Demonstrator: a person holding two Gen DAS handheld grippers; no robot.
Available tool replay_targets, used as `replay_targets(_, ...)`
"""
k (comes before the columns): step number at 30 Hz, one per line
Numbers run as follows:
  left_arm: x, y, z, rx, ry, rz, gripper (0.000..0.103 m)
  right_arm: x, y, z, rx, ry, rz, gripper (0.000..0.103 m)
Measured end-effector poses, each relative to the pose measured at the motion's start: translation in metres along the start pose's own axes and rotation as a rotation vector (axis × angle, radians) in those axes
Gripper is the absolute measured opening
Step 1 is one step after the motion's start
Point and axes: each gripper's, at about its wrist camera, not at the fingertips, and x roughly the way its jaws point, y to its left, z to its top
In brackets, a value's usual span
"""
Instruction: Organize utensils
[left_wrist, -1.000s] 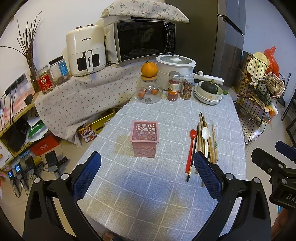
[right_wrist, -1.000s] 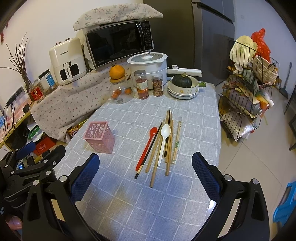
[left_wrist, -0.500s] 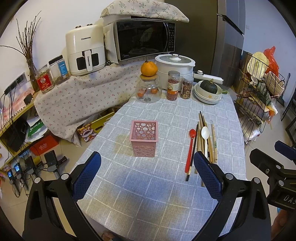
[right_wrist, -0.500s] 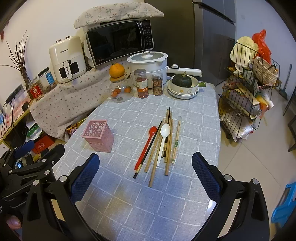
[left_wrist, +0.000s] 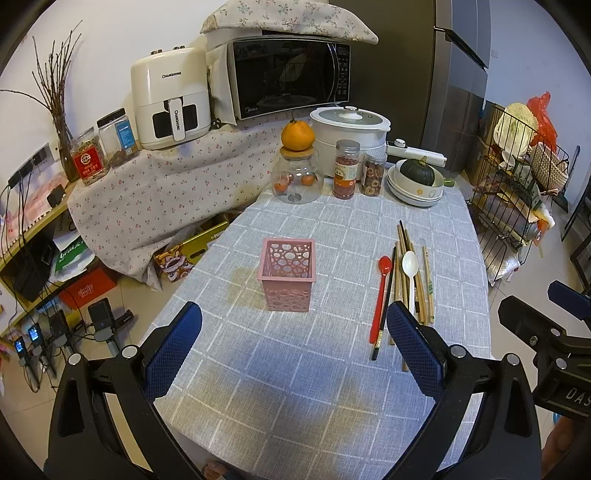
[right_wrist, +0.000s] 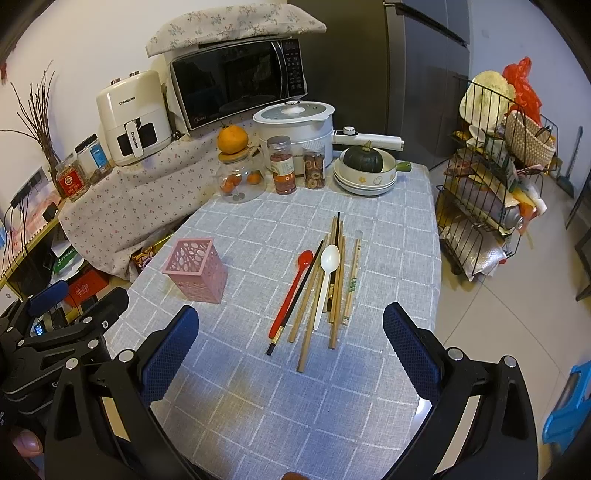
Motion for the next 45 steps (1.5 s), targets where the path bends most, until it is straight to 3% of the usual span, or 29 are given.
replay_targets(33, 0.011, -0.001, -0.006, -0.004, 0.022, -0.006, 0.096, 0.011, -0.004, 0.009, 0.005, 0.004, 0.013, 0.097)
replay_targets(38, 0.026, 0.001, 0.001, -0.021, 0.063, -0.015, 0.096, 0.039, -0.024, 0.020, 0.080, 0.108, 0.108, 0.097)
replay_targets(41, 0.034, -0.004, 0.004, -0.012, 0.095, 0.002, 0.096, 0.066, -0.046, 0.024, 0.158, 0.196, 0.084, 0.097)
replay_targets(45, 0.045, -0.014, 0.006, 0.002, 0.146, -0.031, 0.096, 0.093, -0.073, 0.025, 0.226, 0.308, 0.066, 0.097)
